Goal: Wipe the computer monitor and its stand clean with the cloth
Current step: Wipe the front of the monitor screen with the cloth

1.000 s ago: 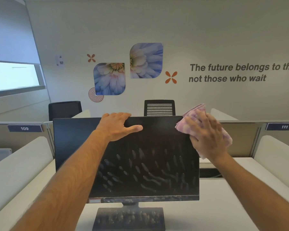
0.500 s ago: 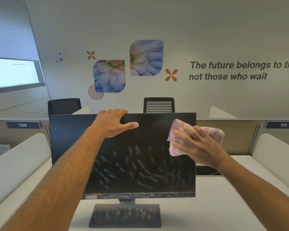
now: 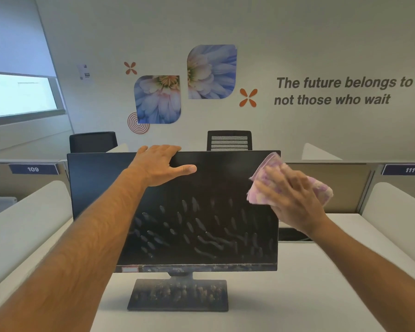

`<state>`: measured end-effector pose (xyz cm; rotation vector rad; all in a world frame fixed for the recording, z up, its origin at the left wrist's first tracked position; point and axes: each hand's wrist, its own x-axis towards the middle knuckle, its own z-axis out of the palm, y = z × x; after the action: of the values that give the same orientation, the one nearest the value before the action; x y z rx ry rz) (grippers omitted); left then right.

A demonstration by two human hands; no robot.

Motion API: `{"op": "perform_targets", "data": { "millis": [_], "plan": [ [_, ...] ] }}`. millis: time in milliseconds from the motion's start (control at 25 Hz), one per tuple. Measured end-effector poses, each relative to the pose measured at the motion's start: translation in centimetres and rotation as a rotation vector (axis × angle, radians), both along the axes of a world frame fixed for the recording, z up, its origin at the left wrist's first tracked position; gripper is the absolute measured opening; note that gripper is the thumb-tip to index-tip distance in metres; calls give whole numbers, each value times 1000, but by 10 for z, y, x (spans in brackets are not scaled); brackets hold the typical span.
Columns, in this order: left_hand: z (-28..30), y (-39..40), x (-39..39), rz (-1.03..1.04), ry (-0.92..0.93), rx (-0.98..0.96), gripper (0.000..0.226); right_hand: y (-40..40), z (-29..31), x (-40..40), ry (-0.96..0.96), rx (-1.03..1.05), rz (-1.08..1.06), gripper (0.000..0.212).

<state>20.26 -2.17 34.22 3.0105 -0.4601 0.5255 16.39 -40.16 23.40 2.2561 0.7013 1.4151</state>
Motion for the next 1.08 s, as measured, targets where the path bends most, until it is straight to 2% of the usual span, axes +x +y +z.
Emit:
{"op": "perform_targets", "data": {
  "millis": [120,160,280,320,360,440,480,520,600,640,680,800,840,880,960,1000,1080],
  "plan": [
    [0,0,-1,-2,7,-3,131,-4,-25,-8,81,-422,117,67],
    [0,0,-1,0,10,-2,131,-10,-21,-8,81,-446,119,69],
    [0,1,1,2,11,2,131,-17,-7,-4,38,-79,3,61],
    [0,1,1,1,15,0,131,-17,-11,-4,25,-67,-14,60],
    [0,1,1,1,20,0,131,-17,-23,-5,39,-164,4,61],
    [0,1,1,2,22,0,130,-21,-50,-13,111,-488,61,71],
    [-1,0,1,4,19,-1,128,-24,-52,-16,118,-558,73,74],
    [-1,0,1,5,13,-1,127,-28,-49,-15,115,-522,50,74],
    [-1,1,1,7,12,4,126,-28,-35,-12,85,-225,-29,64],
    [-1,1,1,9,16,8,126,-25,-34,-14,74,-148,-58,60],
    [-1,2,1,10,20,13,126,-23,-41,-14,69,-196,-48,60],
    [0,1,1,9,28,19,124,-24,-72,-26,141,-617,50,74],
    [-1,1,1,10,28,19,123,-28,-70,-27,146,-629,45,77],
    [0,0,0,12,26,20,122,-30,-64,-25,138,-539,11,74],
    [0,0,0,16,27,21,121,-28,-55,-24,107,-205,-58,63],
    [0,0,0,14,29,21,121,-25,-60,-26,95,-133,-67,62],
    [0,0,0,14,28,24,122,-24,-90,-33,141,-308,-13,71]
  ]
}}
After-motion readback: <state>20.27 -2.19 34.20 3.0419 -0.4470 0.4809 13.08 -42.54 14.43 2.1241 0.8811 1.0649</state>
